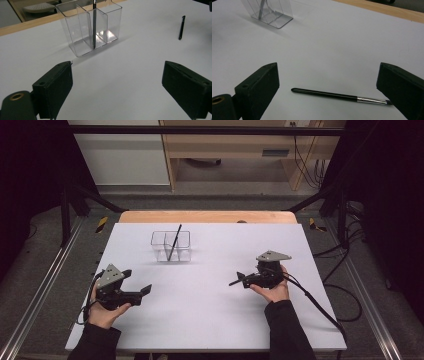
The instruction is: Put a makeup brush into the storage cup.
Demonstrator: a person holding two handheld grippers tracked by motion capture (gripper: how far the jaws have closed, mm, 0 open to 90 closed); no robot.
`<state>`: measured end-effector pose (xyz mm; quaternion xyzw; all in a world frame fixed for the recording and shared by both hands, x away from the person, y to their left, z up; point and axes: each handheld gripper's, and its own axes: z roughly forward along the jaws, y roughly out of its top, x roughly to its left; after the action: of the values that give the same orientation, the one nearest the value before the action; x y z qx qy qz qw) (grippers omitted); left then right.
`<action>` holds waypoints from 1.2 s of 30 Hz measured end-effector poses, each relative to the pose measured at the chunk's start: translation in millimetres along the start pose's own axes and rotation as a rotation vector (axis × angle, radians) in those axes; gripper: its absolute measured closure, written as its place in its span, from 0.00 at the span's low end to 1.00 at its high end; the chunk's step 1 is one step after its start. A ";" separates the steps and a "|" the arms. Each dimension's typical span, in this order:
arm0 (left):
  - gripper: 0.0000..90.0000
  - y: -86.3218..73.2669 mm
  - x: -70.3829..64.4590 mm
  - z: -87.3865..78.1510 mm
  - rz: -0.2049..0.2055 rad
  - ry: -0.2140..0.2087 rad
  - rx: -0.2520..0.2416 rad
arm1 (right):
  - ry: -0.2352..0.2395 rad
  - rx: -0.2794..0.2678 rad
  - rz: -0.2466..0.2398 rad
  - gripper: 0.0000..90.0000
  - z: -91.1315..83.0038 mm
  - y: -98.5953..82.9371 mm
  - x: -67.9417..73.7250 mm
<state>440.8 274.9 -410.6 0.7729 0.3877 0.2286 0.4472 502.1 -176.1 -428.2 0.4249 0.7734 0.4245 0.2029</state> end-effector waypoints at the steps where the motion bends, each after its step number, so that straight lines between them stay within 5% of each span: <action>1: 0.10 0.1 -0.5 0.0 0.000 0.005 -0.002 | -0.001 0.001 0.000 0.06 0.8 -0.2 -0.2; 36: 0.08 0.7 -26.1 10.3 0.004 0.007 -0.016 | 0.005 0.145 -0.064 0.10 31.8 -16.3 -11.1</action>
<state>432.7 248.4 -415.3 0.7694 0.3858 0.2355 0.4515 521.9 -174.4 -460.0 0.4124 0.8158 0.3617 0.1833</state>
